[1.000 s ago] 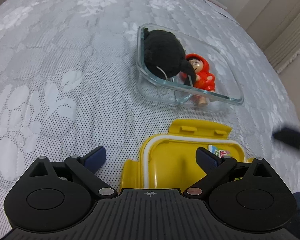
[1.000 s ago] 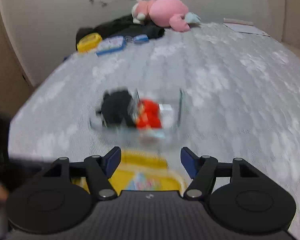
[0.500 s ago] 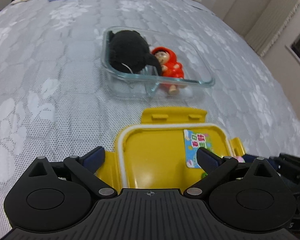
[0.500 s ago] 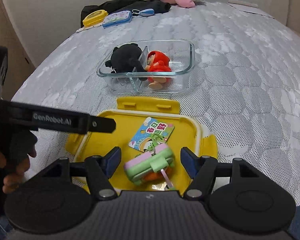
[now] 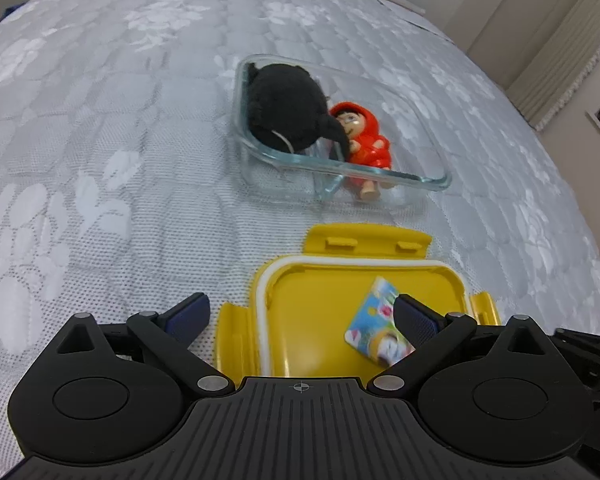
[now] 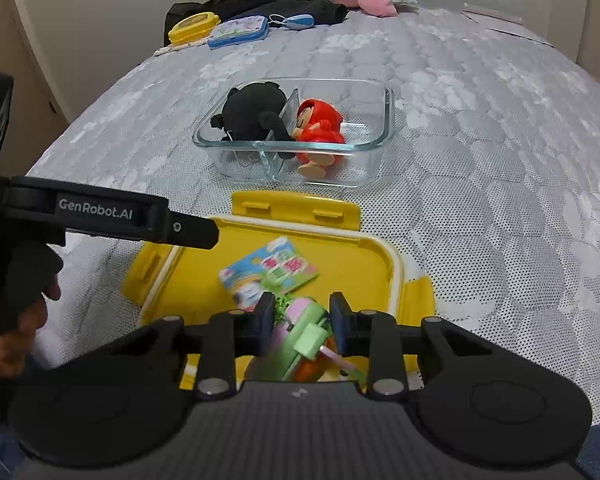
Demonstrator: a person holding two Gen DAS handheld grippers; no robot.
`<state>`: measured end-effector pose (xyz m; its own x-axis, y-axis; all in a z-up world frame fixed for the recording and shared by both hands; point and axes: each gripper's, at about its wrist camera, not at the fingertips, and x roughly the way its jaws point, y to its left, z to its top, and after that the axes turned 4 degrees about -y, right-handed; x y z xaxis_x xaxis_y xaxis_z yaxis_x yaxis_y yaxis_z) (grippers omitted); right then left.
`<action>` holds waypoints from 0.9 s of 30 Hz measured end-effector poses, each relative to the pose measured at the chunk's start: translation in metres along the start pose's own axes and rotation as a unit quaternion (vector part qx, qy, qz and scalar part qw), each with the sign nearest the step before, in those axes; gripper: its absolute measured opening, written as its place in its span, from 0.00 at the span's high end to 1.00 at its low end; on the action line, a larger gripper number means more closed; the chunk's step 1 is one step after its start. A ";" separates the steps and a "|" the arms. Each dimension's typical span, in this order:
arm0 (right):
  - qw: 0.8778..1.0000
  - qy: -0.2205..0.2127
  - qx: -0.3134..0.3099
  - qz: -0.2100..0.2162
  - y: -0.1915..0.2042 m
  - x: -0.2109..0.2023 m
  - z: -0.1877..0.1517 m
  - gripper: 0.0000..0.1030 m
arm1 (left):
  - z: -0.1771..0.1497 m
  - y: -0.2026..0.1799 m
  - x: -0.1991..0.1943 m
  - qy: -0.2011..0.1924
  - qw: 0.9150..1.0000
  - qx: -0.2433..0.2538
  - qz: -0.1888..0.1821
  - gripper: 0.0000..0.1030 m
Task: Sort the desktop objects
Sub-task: 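Grasp the green-pink toy in the lunchbox with the right tool, then carry the green-pink toy into the glass container and release it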
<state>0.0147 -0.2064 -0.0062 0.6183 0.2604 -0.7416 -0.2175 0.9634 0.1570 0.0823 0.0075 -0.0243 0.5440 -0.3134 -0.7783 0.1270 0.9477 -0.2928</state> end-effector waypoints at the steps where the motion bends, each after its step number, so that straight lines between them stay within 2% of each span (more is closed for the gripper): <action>1: 1.000 0.000 0.002 0.002 -0.002 -0.001 0.002 0.72 | 0.001 0.003 0.000 0.000 1.000 -0.010 0.002 0.02; 6: 1.000 -0.007 -0.001 0.004 -0.009 -0.011 0.022 0.72 | 0.006 0.022 0.000 0.004 0.997 -0.071 -0.003 0.02; 9: 1.000 -0.015 -0.006 0.009 -0.011 -0.019 0.040 0.72 | 0.007 0.026 0.004 0.013 0.996 -0.086 -0.009 0.02; 15: 0.998 -0.051 -0.024 0.012 -0.010 -0.038 0.084 0.72 | 0.008 0.014 0.004 0.018 0.998 -0.050 -0.015 0.02; 21: 0.993 -0.096 -0.057 -0.022 -0.005 -0.036 0.142 0.72 | 0.007 0.008 0.006 0.022 0.999 -0.026 -0.015 0.02; 27: 0.992 -0.101 -0.059 -0.057 -0.006 0.002 0.180 0.72 | 0.010 0.012 0.011 0.029 0.999 -0.038 -0.022 0.01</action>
<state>0.1530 -0.2002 0.1089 0.7798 0.1702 -0.6025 -0.2178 0.9760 -0.0062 0.0981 0.0157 -0.0310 0.4908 -0.3595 -0.7937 0.0856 0.9264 -0.3667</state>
